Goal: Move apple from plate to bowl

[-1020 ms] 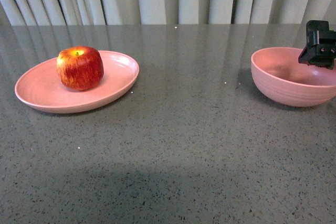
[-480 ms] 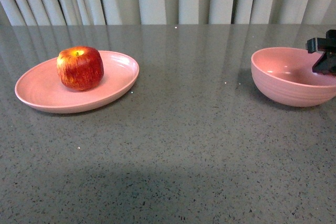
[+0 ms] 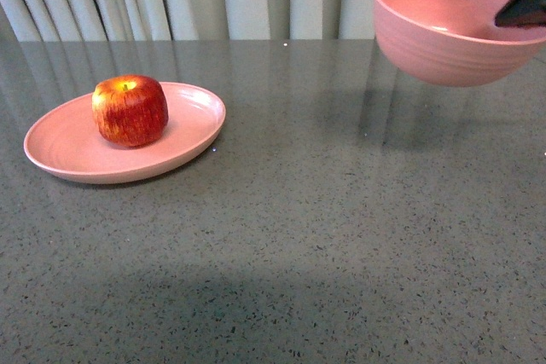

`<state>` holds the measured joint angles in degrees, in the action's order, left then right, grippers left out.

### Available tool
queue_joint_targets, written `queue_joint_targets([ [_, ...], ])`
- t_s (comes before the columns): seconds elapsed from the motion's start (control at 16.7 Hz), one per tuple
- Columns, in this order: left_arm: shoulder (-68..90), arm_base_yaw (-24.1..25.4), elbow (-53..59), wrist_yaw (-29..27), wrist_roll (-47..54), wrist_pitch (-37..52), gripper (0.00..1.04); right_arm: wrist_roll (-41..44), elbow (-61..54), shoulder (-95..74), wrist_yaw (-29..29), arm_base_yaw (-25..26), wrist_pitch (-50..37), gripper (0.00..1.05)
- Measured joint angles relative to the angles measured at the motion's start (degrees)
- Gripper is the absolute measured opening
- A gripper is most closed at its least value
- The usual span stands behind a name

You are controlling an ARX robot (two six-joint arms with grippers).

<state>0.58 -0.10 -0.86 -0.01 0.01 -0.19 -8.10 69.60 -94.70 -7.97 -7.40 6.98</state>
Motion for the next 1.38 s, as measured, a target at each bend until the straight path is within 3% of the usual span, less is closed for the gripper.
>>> queue_joint_targets([
  [0.6, 0.0, 0.0, 0.0, 0.0, 0.0, 0.0, 0.98, -3.8, 5.9, -10.7, 6.4, -14.4, 2.2, 0.03],
  [1.38, 0.0, 0.0, 0.0, 0.0, 0.0, 0.0, 0.98, -6.1, 12.0, -17.8, 9.1, -16.3, 4.4, 0.03],
])
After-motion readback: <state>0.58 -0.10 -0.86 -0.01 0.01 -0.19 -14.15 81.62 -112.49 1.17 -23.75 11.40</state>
